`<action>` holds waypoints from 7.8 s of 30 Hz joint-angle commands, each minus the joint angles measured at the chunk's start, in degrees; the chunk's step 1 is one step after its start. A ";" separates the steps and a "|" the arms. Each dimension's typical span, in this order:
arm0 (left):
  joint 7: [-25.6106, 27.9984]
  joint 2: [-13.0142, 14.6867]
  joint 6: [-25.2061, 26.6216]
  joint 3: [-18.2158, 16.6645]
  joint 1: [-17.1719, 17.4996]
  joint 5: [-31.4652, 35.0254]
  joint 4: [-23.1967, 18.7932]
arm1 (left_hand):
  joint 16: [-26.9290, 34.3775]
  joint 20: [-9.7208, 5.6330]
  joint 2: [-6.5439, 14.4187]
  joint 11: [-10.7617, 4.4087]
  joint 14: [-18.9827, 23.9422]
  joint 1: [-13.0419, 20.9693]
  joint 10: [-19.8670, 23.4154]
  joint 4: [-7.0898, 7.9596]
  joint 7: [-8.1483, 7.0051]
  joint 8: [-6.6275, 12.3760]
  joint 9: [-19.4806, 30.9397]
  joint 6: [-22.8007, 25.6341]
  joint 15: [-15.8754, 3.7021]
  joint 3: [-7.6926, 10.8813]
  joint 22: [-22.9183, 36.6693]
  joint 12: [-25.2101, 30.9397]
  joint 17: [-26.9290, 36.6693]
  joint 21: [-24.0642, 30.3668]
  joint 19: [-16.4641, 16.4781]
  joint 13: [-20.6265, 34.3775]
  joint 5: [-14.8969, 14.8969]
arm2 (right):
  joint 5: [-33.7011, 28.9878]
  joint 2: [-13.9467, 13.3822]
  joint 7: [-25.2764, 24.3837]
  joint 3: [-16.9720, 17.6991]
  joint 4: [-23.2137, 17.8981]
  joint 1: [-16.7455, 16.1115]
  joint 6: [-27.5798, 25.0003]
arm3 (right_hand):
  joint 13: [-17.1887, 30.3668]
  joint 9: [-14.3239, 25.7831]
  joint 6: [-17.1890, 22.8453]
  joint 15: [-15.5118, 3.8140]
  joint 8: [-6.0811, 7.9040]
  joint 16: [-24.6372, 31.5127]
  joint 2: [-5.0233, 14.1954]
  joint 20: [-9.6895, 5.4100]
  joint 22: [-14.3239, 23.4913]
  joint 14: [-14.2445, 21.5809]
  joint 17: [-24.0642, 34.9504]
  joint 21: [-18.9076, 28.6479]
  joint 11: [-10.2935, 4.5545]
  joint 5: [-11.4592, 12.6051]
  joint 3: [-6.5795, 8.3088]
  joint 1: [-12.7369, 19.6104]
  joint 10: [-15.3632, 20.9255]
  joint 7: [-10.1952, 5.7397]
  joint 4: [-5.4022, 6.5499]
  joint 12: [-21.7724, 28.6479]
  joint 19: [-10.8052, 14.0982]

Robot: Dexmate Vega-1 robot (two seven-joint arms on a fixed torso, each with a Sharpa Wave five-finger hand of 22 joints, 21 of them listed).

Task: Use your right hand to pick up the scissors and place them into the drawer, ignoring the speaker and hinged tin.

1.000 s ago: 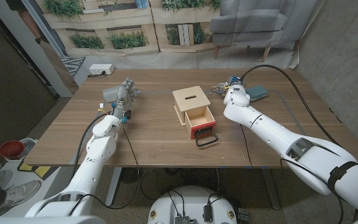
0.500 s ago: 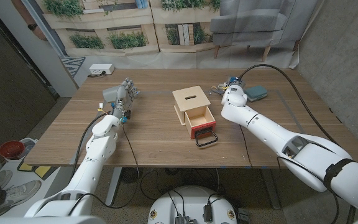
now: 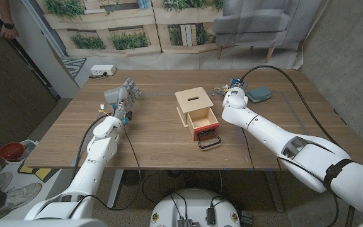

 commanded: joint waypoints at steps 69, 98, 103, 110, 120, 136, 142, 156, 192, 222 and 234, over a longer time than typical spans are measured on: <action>-0.64 -0.27 -1.54 0.77 -3.32 0.14 4.60 | 0.29 0.25 2.85 0.05 -5.64 0.26 -4.65 0.00 0.28 0.08 0.33 -2.23 0.15 -0.45 0.31 0.19 0.21 -1.04 -6.14 0.25 0.42 | 1.02 7.29 -5.49 -1.43 19.24 5.34 2.29 | 8.83 3.52 12.06 -8.25 1.37 11.21 1.30 -1.93 0.52 9.92 15.30 0.33 -2.70 1.51 -8.81 9.59 11.53 -1.23 2.23 14.01 0.55; -2.64 1.25 -1.90 -0.79 -4.11 -1.28 6.60 | 0.28 0.26 2.85 0.09 -5.62 0.30 -4.69 -0.04 0.26 0.09 0.33 -2.23 0.15 -0.54 0.31 0.19 0.20 -1.31 -6.05 0.25 0.43 | 1.41 8.36 -5.33 -2.16 23.83 7.10 4.28 | 12.47 1.89 30.13 -9.91 4.25 15.40 8.73 -1.67 0.39 21.72 21.40 1.11 -6.04 4.35 -6.25 20.24 24.25 -1.78 -0.17 24.67 4.60; -3.50 1.92 -1.88 -1.18 -4.84 -1.66 7.74 | 0.27 0.25 2.86 0.11 -5.64 0.31 -4.72 -0.04 0.25 0.07 0.33 -2.27 0.14 -0.55 0.32 0.17 0.20 -1.35 -6.03 0.25 0.43 | 1.31 8.19 -6.14 -1.92 23.75 6.80 5.00 | 13.12 1.55 35.82 -10.00 5.69 16.49 10.28 -2.32 0.43 25.00 23.21 1.13 -6.57 4.49 -4.82 23.90 28.63 -1.46 -0.83 27.38 5.44; -4.41 2.44 -2.24 -1.39 -5.64 -1.91 9.12 | 0.28 0.19 2.89 0.04 -5.63 0.33 -4.68 -0.05 0.28 0.07 0.33 -2.28 0.19 -0.55 0.32 0.19 0.20 -1.40 -5.99 0.25 0.44 | 1.30 7.35 -8.25 -0.84 21.65 5.41 6.08 | 13.54 1.58 37.14 -9.97 5.96 16.45 10.58 -2.76 0.48 25.57 23.89 1.22 -6.42 4.28 -4.50 24.82 29.13 -1.08 -0.73 28.06 5.90; -5.27 2.70 -2.98 -1.31 -6.43 -1.97 10.84 | 0.27 0.21 2.90 0.16 -5.65 0.34 -4.72 -0.06 0.31 0.08 0.33 -2.26 0.24 -0.58 0.32 0.18 0.20 -1.50 -5.96 0.25 0.45 | 1.28 6.75 -12.76 1.14 18.94 3.26 6.93 | 13.89 2.14 37.48 -9.86 6.16 15.99 10.76 -2.70 0.50 25.85 24.37 1.18 -5.66 4.09 -4.25 25.39 29.25 -0.69 -0.52 28.56 6.08; -6.62 3.35 -3.66 -1.53 -7.29 -2.41 12.21 | 0.26 0.21 2.96 0.11 -5.65 0.37 -4.62 -0.07 0.02 0.12 0.32 -2.15 0.18 -0.60 0.33 0.22 0.19 -1.66 -5.90 0.24 0.46 | 1.50 5.47 -17.18 3.54 14.33 0.49 8.28 | 14.20 2.87 37.55 -9.75 6.24 15.51 10.68 -2.80 0.51 26.40 25.07 1.10 -5.11 3.96 -4.11 25.89 29.45 -0.35 -0.27 29.11 6.24; -7.61 3.92 -3.75 -1.87 -7.90 -2.85 13.24 | 0.27 0.21 2.96 0.15 -5.64 0.39 -4.65 -0.07 0.06 0.11 0.32 -2.19 0.15 -0.62 0.33 0.20 0.19 -1.74 -5.85 0.24 0.46 | 1.79 4.71 -18.45 4.68 11.66 -1.01 8.82 | 14.03 3.21 37.62 -9.72 6.28 15.12 10.68 -2.67 0.50 26.72 25.26 1.10 -4.60 3.97 -3.99 26.00 29.61 -0.05 -0.13 29.19 6.46; -10.53 5.48 -4.28 -2.74 -9.83 -3.97 16.56 | 0.27 0.23 2.98 0.08 -5.64 0.40 -4.64 -0.08 0.19 0.06 0.32 -2.32 0.20 -0.65 0.35 0.21 0.19 -1.88 -5.83 0.24 0.46 | 3.48 3.20 -21.93 8.14 4.07 -5.07 9.11 | 13.95 3.63 37.74 -9.56 6.30 14.63 10.49 -2.48 0.48 27.64 25.48 1.10 -4.35 3.96 -3.86 25.86 30.12 0.57 0.08 29.51 6.83; -17.50 7.79 -8.51 -3.46 -14.84 -5.42 27.21 | 0.26 0.23 2.95 0.03 -5.66 0.40 -4.66 -0.09 0.23 0.09 0.32 -2.25 0.18 -0.80 0.42 0.20 0.19 -2.23 -5.68 0.24 0.45 | 7.50 1.17 -28.97 13.85 -8.01 -13.14 14.05 | 13.76 4.05 38.10 -9.46 6.00 13.13 9.96 -2.40 0.49 28.54 25.98 0.79 -4.09 4.03 -3.32 25.75 30.34 0.80 0.23 29.71 6.83; -22.78 10.18 -11.43 -4.62 -18.47 -6.61 35.05 | 0.27 0.26 3.01 0.09 -5.59 0.42 -4.63 -0.08 0.28 0.12 0.32 -2.14 0.14 -0.87 0.45 0.21 0.19 -2.51 -5.56 0.24 0.47 | 11.31 0.79 -32.95 17.89 -17.81 -19.44 17.04 | 13.77 4.09 38.49 -9.45 5.61 12.00 9.48 -2.42 0.50 29.12 26.43 0.55 -3.67 4.14 -2.57 26.13 30.50 0.96 0.02 29.82 6.71; -25.10 11.06 -12.67 -5.02 -20.95 -6.72 39.67 | 0.27 0.26 3.04 0.08 -5.56 0.44 -4.59 -0.08 0.25 0.12 0.32 -2.13 0.08 -0.89 0.46 0.22 0.18 -2.64 -5.52 0.24 0.48 | 12.40 0.66 -34.32 18.90 -21.59 -21.87 17.90 | 13.95 4.26 38.69 -9.45 5.54 11.62 9.27 -2.42 0.51 29.31 26.69 0.48 -3.77 4.13 -2.28 26.16 30.57 1.08 0.02 29.93 6.65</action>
